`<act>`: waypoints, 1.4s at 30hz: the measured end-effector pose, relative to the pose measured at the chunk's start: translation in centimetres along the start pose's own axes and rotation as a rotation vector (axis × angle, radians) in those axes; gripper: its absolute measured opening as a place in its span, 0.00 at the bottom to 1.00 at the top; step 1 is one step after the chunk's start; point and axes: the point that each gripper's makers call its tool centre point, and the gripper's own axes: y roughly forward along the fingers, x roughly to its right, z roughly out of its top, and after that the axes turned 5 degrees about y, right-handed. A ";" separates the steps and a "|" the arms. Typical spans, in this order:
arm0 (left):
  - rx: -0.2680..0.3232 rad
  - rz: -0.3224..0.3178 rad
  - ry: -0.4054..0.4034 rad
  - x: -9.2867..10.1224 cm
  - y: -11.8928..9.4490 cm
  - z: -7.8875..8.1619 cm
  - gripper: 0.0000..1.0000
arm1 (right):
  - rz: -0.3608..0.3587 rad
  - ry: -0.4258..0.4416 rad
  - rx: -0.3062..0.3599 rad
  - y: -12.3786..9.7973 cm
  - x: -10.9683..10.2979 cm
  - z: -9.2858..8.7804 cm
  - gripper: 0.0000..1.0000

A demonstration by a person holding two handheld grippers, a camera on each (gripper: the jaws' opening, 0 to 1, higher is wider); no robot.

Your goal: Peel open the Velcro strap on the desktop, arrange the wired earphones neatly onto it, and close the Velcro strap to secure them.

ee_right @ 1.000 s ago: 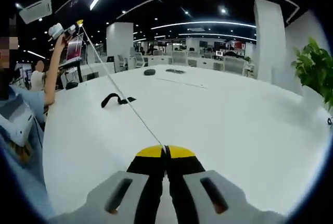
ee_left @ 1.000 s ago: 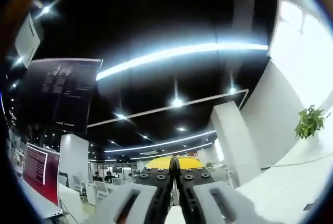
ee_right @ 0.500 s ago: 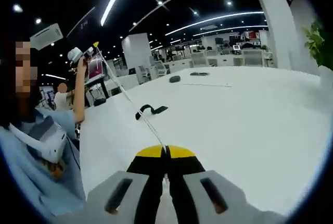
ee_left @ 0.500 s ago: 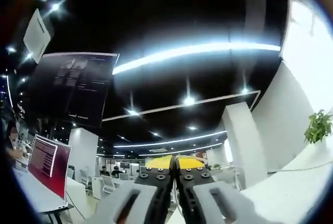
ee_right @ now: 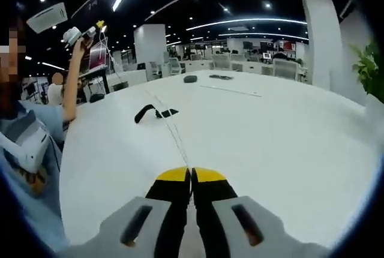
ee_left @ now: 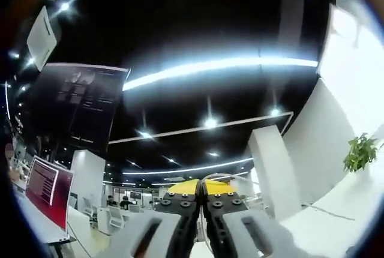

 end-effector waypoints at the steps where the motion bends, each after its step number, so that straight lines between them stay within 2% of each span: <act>1: 0.002 -0.008 -0.005 0.3 0.0 0.1 0.05 | 0.000 -0.006 0.002 0.2 -0.1 0.0 0.04; 8: 0.028 -0.123 -0.064 4.3 0.0 1.1 0.05 | -0.023 -0.099 -0.020 1.6 -0.4 0.0 0.05; 11: 0.043 -0.200 -0.099 7.0 -0.2 1.9 0.05 | -0.019 -0.116 -0.023 1.9 -0.4 0.0 0.06; 14: 0.057 -0.264 -0.110 9.4 -0.1 3.2 0.05 | -0.014 -0.127 -0.020 2.2 -0.3 0.2 0.06; 19: 0.096 -0.416 -0.108 15.3 -0.9 6.2 0.05 | 0.003 -0.126 -0.013 2.9 -1.1 0.7 0.06; 20: 0.109 -0.446 -0.115 16.5 -1.2 7.0 0.05 | 0.011 -0.119 -0.013 3.1 -1.5 0.8 0.06; 23: 0.126 -0.483 -0.100 18.6 -1.9 8.2 0.05 | 0.046 -0.105 0.012 4.1 -3.3 1.8 0.05; 27: 0.137 -0.544 -0.092 21.3 -2.8 9.1 0.05 | 0.100 -0.159 0.008 5.4 -5.9 2.2 0.06; 32: 0.124 -0.637 -0.092 24.9 -3.5 9.3 0.05 | 0.171 -0.211 0.038 6.1 -9.7 3.3 0.06; 36: 0.114 -0.663 -0.078 26.4 -3.8 8.6 0.05 | 0.203 -0.240 0.047 6.1 -11.7 4.0 0.06; 39: 0.092 -0.658 -0.049 26.2 -3.9 7.4 0.05 | 0.226 -0.238 0.056 6.0 -12.5 4.3 0.06; 42: 0.075 -0.637 0.003 25.4 -3.7 6.2 0.05 | 0.284 -0.210 0.064 6.3 -14.4 4.2 0.06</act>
